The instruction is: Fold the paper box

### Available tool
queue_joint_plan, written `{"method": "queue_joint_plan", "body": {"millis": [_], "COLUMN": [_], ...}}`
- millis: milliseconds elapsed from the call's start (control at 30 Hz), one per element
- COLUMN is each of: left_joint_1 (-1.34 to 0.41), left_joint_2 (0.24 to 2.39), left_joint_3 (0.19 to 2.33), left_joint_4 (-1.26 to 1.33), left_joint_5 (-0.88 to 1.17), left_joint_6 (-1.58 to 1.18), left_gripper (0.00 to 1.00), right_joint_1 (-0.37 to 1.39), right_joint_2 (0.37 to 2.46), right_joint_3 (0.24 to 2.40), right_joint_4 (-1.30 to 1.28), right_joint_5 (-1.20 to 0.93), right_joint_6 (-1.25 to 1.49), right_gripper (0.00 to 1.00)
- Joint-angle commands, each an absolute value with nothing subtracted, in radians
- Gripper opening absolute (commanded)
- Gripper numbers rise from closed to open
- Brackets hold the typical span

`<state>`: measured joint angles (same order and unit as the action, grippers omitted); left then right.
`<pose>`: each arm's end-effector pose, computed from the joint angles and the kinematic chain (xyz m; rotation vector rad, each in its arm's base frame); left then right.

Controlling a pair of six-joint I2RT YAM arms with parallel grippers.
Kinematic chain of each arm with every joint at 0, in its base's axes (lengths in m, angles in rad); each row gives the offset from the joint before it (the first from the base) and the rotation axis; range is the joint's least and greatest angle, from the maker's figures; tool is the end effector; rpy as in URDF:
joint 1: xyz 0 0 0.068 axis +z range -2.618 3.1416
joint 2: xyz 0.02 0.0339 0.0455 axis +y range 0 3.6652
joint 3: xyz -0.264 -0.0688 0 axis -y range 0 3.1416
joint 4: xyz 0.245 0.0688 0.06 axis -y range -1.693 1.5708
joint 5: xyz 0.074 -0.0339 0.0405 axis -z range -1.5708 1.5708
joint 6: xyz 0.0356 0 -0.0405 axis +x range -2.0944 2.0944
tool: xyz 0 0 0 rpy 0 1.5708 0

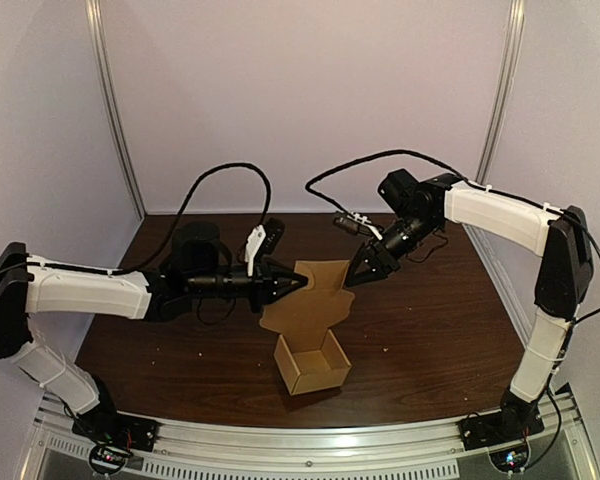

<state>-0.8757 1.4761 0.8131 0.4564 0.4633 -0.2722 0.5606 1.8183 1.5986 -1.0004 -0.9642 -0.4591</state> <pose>0.1983 -0.2626 0.2511 0.9098 1.7015 -1.2110 0.2972 0.2211 0.2861 -1.4413 2.0964 1.3466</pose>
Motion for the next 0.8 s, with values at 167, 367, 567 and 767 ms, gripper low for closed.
{"method": "queue_joint_plan", "body": {"millis": [167,367,567,767], "left_joint_1": [-0.871,-0.842,-0.826,-0.815], "left_joint_2": [1.523,1.550,1.572,1.589], "left_joint_3": [0.842,0.838,0.824,0.819], "left_joint_4": [0.551,0.610,0.667,0.685], "left_joint_5": [0.667,0.735,0.735,0.696], "left_joint_6": [-0.351,-0.417,-0.456,-0.474], "left_gripper": [0.00,0.00,0.00,0.00], "right_joint_1": [0.572,0.572,0.579,0.583], "right_joint_2": [1.784,1.783,1.780,1.791], "right_joint_3": [1.602,1.604,1.628,1.626], "right_joint_4": [-0.962,-0.996,-1.100,-1.105], "right_joint_5": [-1.094,-1.163,-1.233,-1.224], "right_joint_6": [-0.488,-0.544,-0.662,-0.661], "right_gripper": [0.37,0.38,0.28,0.00]}}
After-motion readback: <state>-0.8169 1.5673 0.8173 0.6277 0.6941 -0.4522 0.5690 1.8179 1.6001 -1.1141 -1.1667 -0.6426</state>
